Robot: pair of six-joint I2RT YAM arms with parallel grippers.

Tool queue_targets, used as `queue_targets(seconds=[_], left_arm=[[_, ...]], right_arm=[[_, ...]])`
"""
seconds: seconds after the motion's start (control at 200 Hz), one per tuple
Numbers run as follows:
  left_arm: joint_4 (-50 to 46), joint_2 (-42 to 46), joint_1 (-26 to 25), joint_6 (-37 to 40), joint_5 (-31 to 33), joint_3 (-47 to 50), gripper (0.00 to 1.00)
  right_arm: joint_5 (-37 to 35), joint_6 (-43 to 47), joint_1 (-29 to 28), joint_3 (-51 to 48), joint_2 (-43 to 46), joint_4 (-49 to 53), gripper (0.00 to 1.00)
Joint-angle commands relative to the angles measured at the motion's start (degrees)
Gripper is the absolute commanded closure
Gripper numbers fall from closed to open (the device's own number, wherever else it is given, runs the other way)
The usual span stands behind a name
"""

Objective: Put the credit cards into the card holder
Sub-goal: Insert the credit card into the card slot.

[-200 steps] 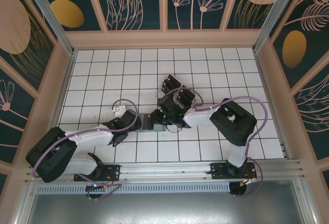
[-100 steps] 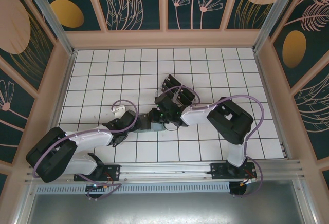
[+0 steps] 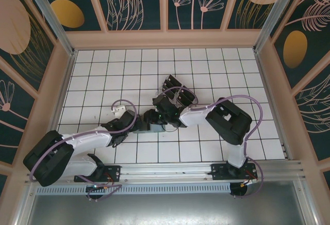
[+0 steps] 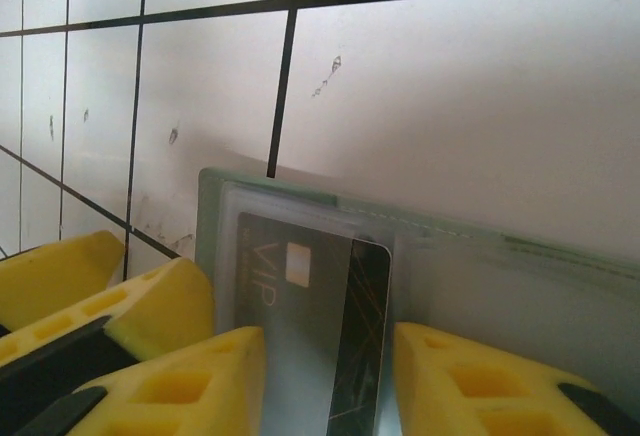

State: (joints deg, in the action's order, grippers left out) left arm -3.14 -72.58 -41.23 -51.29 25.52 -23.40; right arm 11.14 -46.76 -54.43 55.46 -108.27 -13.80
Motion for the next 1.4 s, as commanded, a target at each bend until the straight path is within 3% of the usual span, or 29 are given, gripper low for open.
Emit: queue_targets(seconds=[0.0, 0.586, 1.391], left_arm=[[-2.71, 1.81, 0.21, 1.11, 0.06, -3.32, 0.02], [-4.43, 0.21, 0.2, 3.55, -1.36, -5.12, 0.01], [1.4, -4.04, 0.25, 3.82, -6.75, -0.58, 0.01]], right_arm=[[-0.86, 1.24, 0.97, -1.39, 2.16, 1.94, 0.6], [0.43, 4.82, 6.73, -11.87, 7.36, 2.31, 0.6], [2.14, 4.6, 3.21, -8.82, 9.1, 2.12, 0.67]])
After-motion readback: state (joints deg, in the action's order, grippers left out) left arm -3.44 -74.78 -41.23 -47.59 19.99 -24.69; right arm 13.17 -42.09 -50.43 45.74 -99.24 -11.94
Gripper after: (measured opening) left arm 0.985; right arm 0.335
